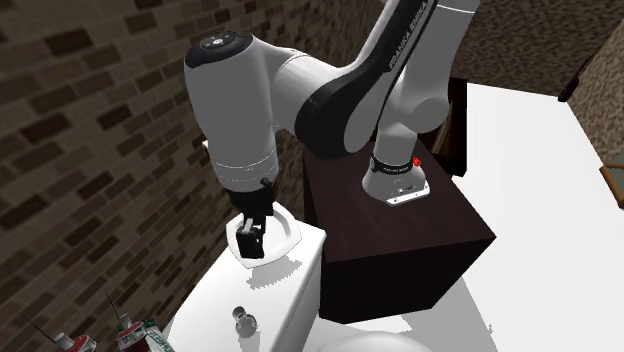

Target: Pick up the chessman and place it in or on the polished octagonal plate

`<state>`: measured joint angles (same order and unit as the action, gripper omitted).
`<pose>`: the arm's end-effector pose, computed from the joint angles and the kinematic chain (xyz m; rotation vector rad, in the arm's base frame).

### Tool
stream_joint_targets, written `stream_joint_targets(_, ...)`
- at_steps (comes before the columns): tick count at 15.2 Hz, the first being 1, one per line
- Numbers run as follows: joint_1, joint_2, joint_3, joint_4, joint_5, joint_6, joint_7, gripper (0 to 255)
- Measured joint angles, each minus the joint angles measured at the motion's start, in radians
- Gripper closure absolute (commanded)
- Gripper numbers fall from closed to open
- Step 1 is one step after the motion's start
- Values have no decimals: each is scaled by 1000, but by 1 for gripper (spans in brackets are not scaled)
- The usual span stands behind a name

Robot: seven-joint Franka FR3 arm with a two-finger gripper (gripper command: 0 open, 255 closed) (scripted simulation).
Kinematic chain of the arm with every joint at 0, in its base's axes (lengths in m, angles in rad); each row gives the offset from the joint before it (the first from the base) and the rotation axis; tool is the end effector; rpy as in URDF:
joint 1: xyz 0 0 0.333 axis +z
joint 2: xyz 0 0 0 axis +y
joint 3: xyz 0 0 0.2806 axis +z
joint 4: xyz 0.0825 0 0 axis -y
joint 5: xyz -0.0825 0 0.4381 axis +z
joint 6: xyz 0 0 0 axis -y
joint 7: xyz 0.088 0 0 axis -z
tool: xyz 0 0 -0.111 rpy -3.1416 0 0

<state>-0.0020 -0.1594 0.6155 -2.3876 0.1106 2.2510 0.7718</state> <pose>0.4301 0.2991 0.2966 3.1137 -0.3665 0.0025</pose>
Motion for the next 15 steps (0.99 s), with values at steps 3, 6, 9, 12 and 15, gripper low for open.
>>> stream_joint_targets(3,-8,149,42,76,-110,46,145,0)
stream_joint_targets(6,13,291,43,157,-230,71,283,0)
stream_joint_targets(9,70,440,13,254,-349,85,417,0)
stream_joint_targets(12,119,535,-20,326,-413,87,493,0)
stream_joint_targets(15,138,574,-38,335,-443,110,518,0)
